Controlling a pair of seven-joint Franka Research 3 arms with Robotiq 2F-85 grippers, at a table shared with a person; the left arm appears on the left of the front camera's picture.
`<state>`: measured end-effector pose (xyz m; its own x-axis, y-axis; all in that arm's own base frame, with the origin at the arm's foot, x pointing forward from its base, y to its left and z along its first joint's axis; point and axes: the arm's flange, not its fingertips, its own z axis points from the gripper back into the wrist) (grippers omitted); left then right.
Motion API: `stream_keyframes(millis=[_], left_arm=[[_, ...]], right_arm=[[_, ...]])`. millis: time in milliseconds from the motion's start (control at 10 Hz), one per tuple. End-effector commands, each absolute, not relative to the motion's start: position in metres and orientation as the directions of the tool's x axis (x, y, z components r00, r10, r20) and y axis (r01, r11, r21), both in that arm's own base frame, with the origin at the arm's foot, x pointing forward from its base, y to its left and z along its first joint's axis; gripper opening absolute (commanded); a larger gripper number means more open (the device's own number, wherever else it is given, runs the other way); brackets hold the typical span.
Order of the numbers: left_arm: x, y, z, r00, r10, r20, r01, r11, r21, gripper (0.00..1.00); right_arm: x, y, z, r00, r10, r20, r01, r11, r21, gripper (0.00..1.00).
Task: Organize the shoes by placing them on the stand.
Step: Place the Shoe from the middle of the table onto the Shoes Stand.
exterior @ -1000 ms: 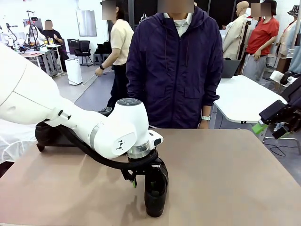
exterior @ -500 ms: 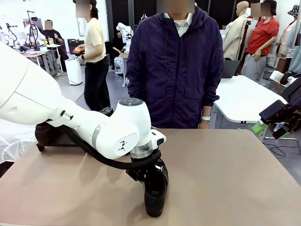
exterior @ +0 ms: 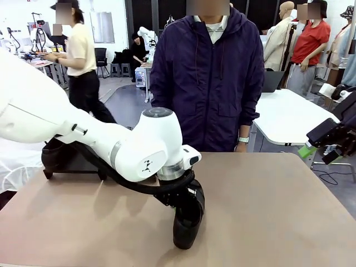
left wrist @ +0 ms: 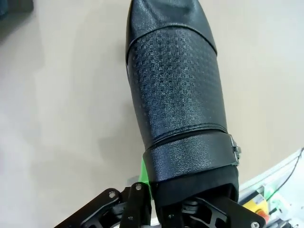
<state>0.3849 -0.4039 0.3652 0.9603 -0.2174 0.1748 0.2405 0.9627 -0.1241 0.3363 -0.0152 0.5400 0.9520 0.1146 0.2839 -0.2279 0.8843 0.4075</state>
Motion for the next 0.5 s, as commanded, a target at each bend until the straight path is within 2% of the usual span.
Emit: stream_keyframes(millis=[0,200,400], left_arm=[[0.374,-0.389,0.421,0.931,-0.301,0.206,0.336,0.928,-0.159,0.00],[0.349,-0.370,0.470,0.888,-0.385,0.253,0.433,0.885,-0.172,0.00],[0.320,-0.346,0.498,0.866,-0.417,0.277,0.476,0.857,-0.197,0.00]], right_arm=[[0.337,-0.014,0.542,0.955,0.100,0.280,-0.213,0.886,0.412,1.00],[0.337,-0.014,0.542,0.955,0.100,0.280,-0.213,0.886,0.412,1.00],[0.337,-0.014,0.542,0.955,0.100,0.280,-0.213,0.886,0.412,1.00]])
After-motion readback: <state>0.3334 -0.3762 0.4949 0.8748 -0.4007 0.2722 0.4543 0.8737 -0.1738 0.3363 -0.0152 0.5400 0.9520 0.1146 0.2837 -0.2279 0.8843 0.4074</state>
